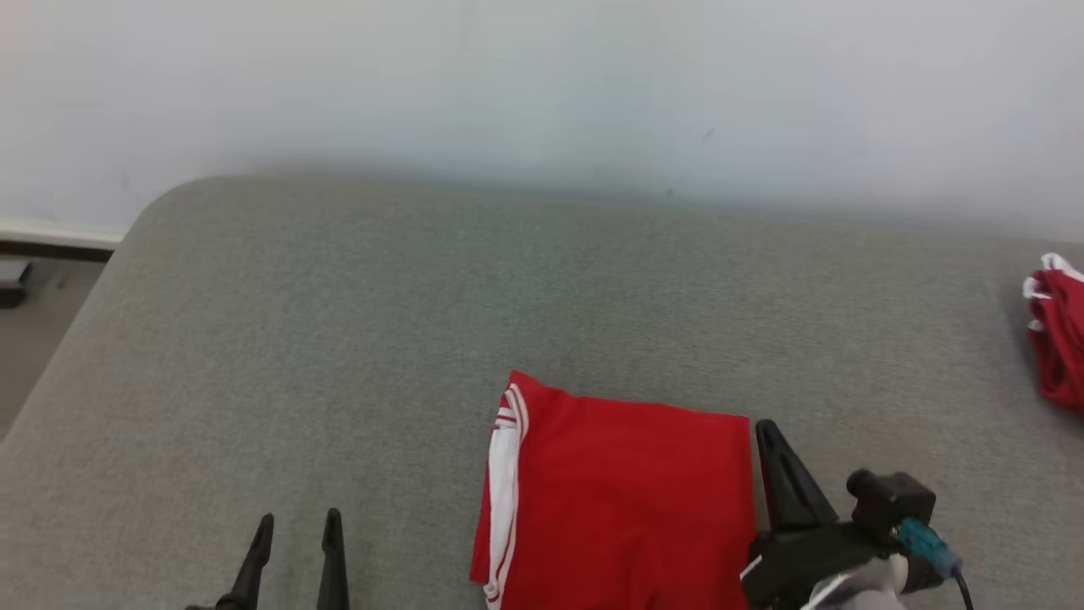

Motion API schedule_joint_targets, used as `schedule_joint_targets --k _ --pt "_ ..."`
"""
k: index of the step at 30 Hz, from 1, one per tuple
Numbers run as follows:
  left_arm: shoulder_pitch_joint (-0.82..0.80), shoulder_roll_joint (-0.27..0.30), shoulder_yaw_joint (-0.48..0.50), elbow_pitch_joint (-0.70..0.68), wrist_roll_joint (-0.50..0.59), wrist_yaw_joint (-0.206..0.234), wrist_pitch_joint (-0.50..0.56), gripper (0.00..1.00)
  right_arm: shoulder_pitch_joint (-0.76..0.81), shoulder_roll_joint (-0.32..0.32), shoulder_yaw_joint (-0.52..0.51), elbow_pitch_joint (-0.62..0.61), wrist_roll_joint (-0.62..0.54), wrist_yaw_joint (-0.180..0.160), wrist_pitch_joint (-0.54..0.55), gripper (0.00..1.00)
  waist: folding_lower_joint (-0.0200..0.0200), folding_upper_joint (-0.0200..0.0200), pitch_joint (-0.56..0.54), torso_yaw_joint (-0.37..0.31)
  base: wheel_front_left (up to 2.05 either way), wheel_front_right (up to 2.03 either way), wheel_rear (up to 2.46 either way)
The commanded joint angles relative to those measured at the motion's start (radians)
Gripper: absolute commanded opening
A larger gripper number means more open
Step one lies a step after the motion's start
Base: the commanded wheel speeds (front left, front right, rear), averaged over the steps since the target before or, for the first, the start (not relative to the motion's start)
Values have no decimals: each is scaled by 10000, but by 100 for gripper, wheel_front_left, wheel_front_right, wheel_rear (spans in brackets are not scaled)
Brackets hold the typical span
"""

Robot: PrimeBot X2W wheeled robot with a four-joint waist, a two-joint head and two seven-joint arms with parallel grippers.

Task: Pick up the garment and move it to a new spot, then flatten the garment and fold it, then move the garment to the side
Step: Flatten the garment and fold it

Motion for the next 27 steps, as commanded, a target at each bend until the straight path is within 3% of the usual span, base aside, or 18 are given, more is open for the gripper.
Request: schedule_joint_targets --k 1,12,27 --pt "-211 -8 -136 -15 -24 7 -24 100 -333 9 -125 354 -112 -22 -9 0 -1 0 417 608 0 0 0" --pt "-776 -11 -725 27 -320 175 -26 100 -2274 35 -298 2791 -523 -22 -8 0 -1 0 990 1636 0 0 0" --pt "-919 -9 -1096 125 -437 248 -26 100 -3703 40 1705 4542 470 -22 -10 0 -1 0 1019 2149 0 0 0"
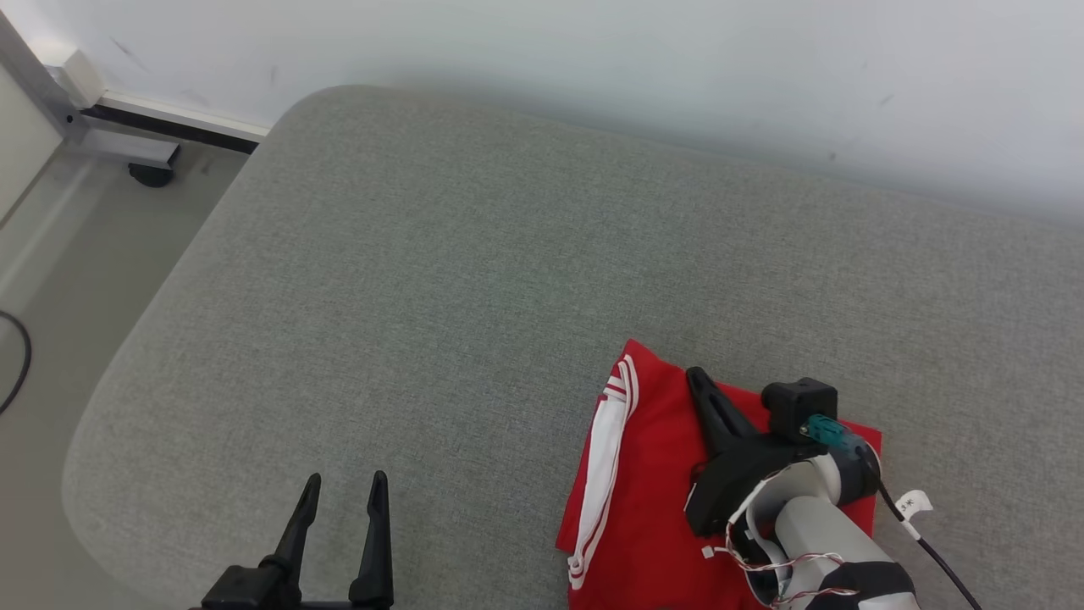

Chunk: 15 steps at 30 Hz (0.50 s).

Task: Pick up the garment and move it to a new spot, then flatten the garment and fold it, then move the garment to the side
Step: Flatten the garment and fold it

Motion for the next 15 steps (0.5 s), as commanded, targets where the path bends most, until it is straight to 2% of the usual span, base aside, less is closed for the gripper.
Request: schedule_joint_targets --k 1,15 --pt "-128 -11 -27 19 9 15 -26 100 -90 15 125 60 114 -22 -8 0 -1 -1 -11 66 0 0 0" --pt "-18 -11 -110 187 -4 -19 -26 100 -418 11 3140 208 1587 -22 -6 0 -1 -1 -188 276 0 0 0"
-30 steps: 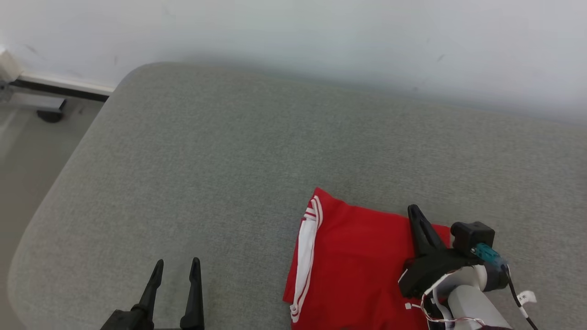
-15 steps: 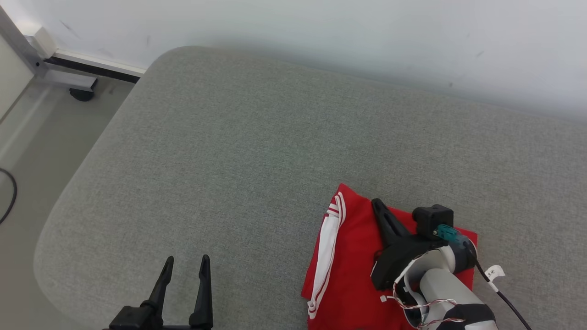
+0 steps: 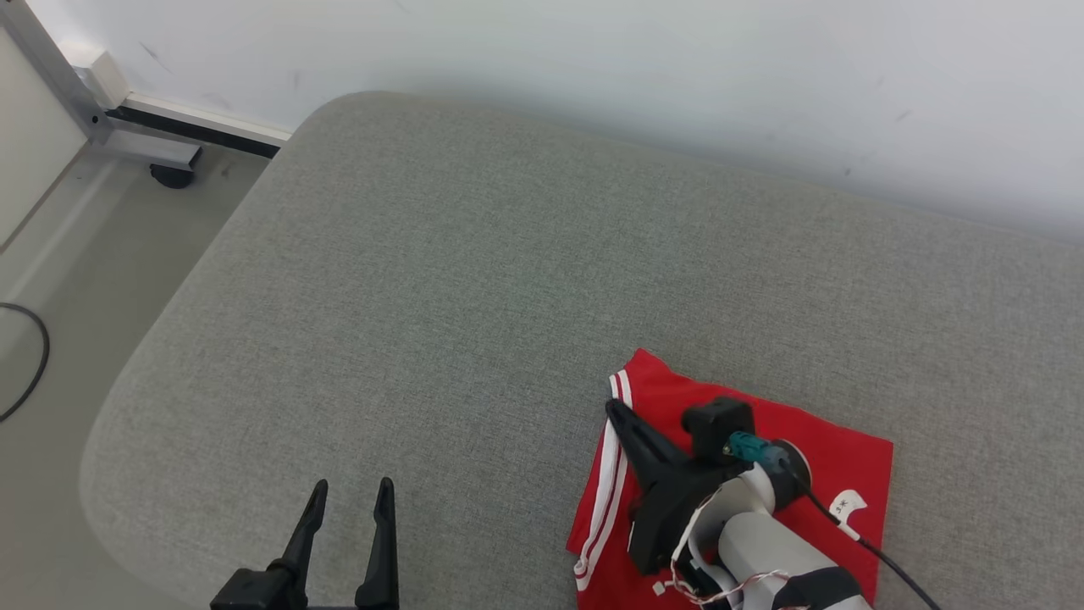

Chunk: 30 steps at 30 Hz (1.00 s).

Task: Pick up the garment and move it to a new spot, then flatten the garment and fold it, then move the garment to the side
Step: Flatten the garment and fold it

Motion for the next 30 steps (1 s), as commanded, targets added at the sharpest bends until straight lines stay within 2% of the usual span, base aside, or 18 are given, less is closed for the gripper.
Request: schedule_joint_targets --k 1,20,26,30 --pt "-35 -11 -12 30 -4 -30 -26 100 4 14 194 26 143 -22 -8 0 0 -1 -27 34 0 0 0" --pt "197 -10 128 -13 -93 42 -26 100 703 14 3589 -50 2561 -22 -5 0 0 -1 -203 -139 0 0 0" --pt "241 -10 171 -21 -86 56 -26 100 537 14 4182 -190 3111 -22 -4 0 0 -1 -256 -263 0 0 0" --pt "278 -10 256 -47 -12 74 -26 100 281 13 3848 -439 2970 -22 -4 0 0 -1 -356 -417 0 0 0"
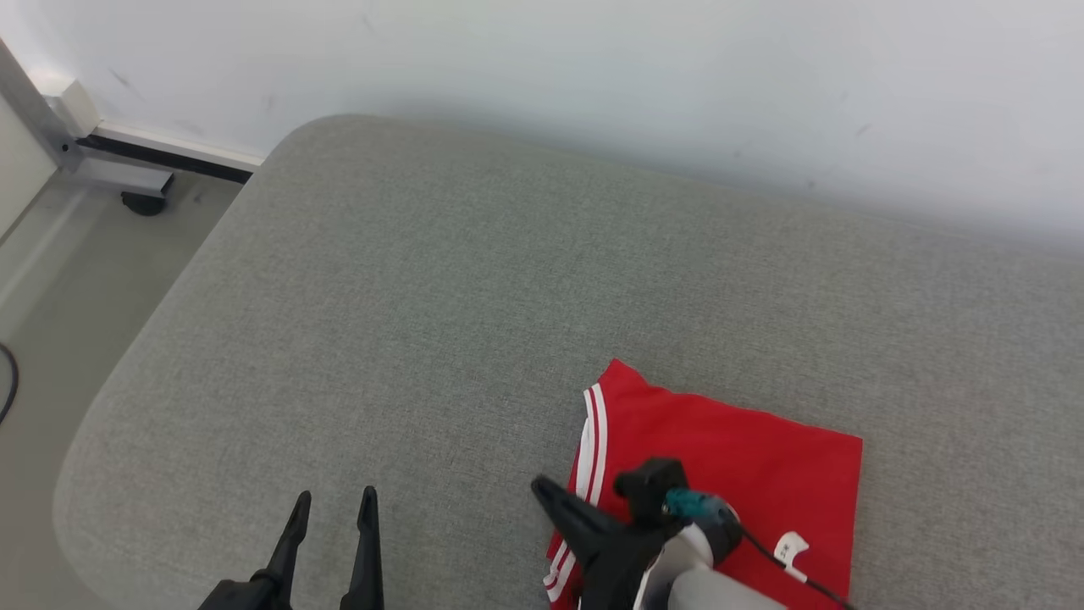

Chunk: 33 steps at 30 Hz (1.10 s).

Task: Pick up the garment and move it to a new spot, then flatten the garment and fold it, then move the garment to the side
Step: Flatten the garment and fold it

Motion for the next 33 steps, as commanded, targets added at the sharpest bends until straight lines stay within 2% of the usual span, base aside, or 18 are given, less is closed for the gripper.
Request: schedule_joint_targets --k 1,5,8,13,14,18,27,33 --pt "139 -8 70 -39 90 52 -26 100 -103 14 -252 -124 -203 -22 -2 0 0 -1 -90 -106 0 0 0" --pt "267 -8 234 -109 204 25 -26 100 -167 15 -1407 -457 -968 -22 -5 0 0 -1 -283 -343 0 0 0" --pt "388 -9 350 -155 282 6 -26 100 46 -36 -2669 -846 -1801 -22 -4 0 0 -1 -426 -581 0 0 0" --pt "586 -8 560 -202 370 -50 -26 100 845 -401 -4813 -2106 -3181 -22 -2 0 0 -1 -682 -1058 0 0 0" --pt "626 -8 629 -220 410 -85 -26 100 1304 -519 -5561 -2684 -3608 -22 -2 0 0 -1 -810 -1259 0 0 0" --pt "779 -8 732 -265 405 -48 -26 100 2355 -770 -6857 -3717 -4294 -22 -1 0 0 -1 -968 -1689 0 0 0" --pt "947 -8 938 -371 394 -53 -26 100 4616 -949 -8544 -5542 -4909 -22 -2 0 0 -1 -1110 -2685 0 0 0" --pt "1032 -8 1151 -443 443 -70 -26 100 5748 -693 -9406 -6545 -5167 -22 -1 0 0 -1 -1191 -3186 0 0 0"
